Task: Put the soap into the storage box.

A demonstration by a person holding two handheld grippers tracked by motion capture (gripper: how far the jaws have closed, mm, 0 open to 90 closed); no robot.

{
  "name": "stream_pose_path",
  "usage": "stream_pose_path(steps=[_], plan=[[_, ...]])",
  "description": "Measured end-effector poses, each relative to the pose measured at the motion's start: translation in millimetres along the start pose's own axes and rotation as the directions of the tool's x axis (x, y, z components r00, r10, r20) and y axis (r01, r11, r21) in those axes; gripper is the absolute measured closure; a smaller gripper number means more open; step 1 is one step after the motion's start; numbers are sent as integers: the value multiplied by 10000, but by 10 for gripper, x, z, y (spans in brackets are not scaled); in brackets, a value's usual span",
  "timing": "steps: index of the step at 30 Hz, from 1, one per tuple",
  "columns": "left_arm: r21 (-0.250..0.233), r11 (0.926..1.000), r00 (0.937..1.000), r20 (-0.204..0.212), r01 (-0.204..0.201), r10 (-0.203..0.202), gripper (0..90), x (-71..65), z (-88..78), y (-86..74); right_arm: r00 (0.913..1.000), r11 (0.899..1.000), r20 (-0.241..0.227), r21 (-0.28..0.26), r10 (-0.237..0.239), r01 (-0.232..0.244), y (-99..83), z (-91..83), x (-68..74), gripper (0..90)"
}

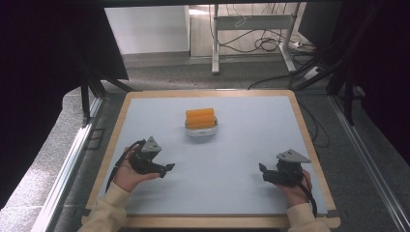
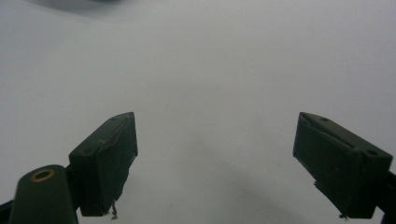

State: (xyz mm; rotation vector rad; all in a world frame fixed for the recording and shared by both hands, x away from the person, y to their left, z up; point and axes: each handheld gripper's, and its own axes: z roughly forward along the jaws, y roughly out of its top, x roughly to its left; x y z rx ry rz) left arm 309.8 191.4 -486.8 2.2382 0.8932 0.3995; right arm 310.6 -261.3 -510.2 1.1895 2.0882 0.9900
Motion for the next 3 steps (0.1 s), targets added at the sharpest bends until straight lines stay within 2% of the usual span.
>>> stream_pose_path(steps=[3], plan=[[-93,10000,10000,-31,9,-9,176,2,-11,-1,10000,10000,-17,-19,-30,30,2,2,-1,140]])
